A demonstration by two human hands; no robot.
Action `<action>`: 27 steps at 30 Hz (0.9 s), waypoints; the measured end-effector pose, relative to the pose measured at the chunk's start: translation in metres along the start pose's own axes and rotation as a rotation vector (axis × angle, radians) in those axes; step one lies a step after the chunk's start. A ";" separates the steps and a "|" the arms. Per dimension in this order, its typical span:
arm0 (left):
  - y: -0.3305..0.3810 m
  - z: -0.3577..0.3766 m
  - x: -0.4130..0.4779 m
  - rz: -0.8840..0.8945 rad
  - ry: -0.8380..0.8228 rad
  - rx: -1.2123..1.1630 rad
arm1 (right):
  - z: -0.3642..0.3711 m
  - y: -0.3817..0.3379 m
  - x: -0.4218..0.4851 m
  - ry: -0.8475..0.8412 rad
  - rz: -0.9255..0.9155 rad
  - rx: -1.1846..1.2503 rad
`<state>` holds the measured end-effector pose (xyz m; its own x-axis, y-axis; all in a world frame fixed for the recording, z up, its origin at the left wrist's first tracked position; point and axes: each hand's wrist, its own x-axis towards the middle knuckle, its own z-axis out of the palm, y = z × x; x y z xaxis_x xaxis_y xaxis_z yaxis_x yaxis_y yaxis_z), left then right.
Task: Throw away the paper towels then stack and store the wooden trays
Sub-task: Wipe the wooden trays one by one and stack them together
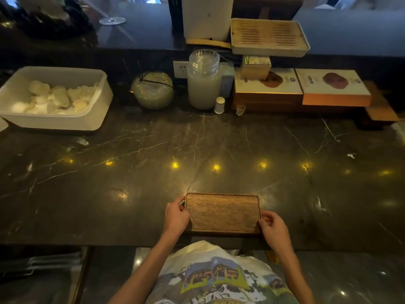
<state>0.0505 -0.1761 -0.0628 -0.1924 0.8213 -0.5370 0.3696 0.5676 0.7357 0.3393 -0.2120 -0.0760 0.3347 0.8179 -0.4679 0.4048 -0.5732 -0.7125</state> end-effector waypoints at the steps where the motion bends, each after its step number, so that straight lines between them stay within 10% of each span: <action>1: -0.001 0.000 0.000 0.001 -0.002 -0.002 | 0.000 0.001 -0.001 -0.004 -0.003 0.002; 27: -0.018 0.010 -0.022 -0.016 -0.189 -0.283 | 0.008 -0.004 -0.013 -0.280 0.075 0.405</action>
<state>0.0573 -0.2050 -0.0678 -0.0146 0.8024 -0.5967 0.0954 0.5951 0.7979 0.3262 -0.2194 -0.0712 0.0864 0.7890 -0.6083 0.0063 -0.6110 -0.7916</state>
